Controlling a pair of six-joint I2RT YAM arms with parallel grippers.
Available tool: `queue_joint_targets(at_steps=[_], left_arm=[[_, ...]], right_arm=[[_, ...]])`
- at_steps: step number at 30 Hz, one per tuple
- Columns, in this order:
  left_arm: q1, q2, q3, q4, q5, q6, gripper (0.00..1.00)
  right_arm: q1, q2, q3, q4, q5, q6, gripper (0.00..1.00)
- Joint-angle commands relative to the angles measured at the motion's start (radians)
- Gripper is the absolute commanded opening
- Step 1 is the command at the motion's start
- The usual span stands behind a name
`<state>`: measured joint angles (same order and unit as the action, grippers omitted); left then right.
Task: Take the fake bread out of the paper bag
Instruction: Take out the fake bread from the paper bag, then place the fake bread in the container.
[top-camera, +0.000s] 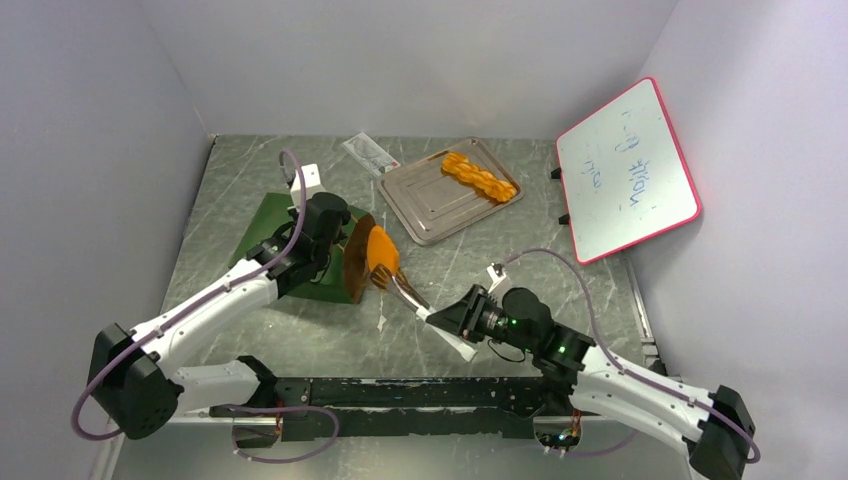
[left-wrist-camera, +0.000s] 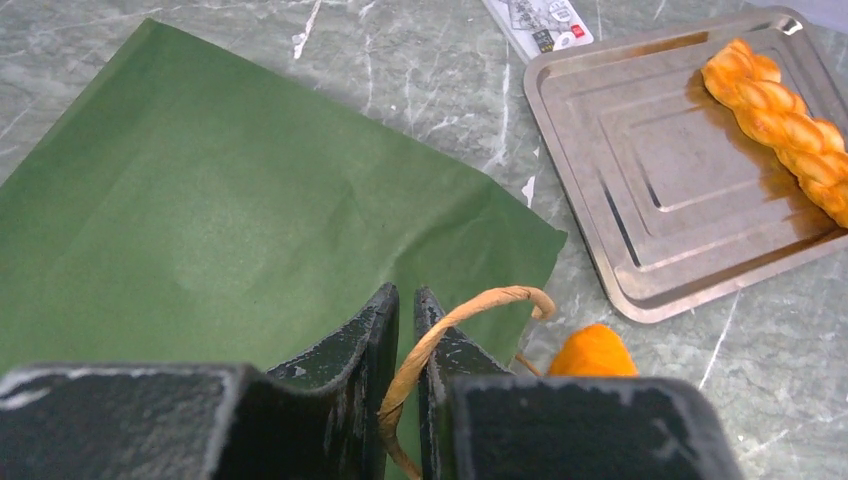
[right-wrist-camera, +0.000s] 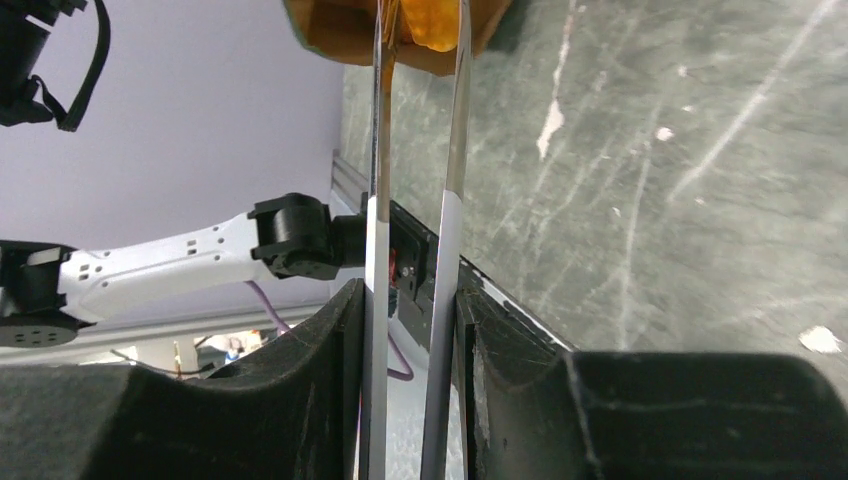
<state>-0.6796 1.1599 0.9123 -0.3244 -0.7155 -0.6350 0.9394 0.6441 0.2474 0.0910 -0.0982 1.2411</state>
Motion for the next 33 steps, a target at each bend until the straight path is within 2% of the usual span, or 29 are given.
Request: queue_joint_targets(at_steps=[1,9,15,19,23,27,33], left_arm=[[0.036,0.035,0.046,0.05,-0.021,-0.003,0.07],[0.095,0.038,0.035,0.072,0.037,0.0,0.07],[0.095,0.005,0.01,0.064,0.071,0.003,0.07],[0.094,-0.022,-0.006,0.053,0.104,-0.002,0.07],[0.093,-0.052,-0.026,0.038,0.136,-0.008,0.07],[0.087,-0.086,-0.052,0.033,0.152,-0.008,0.07],[0.061,-0.114,-0.062,0.016,0.175,-0.005,0.07]], right_arm=[[0.006,-0.119,0.033,-0.195,0.086,0.001,0.0],[0.008,-0.183,0.111,-0.301,0.231,0.005,0.0],[0.001,-0.096,0.118,-0.178,0.402,0.019,0.0],[-0.069,0.084,0.147,-0.029,0.395,-0.01,0.0],[-0.24,0.31,0.179,0.197,0.237,-0.011,0.0],[-0.358,0.564,0.282,0.365,0.118,-0.021,0.0],[-0.418,0.866,0.435,0.511,0.032,0.051,0.0]])
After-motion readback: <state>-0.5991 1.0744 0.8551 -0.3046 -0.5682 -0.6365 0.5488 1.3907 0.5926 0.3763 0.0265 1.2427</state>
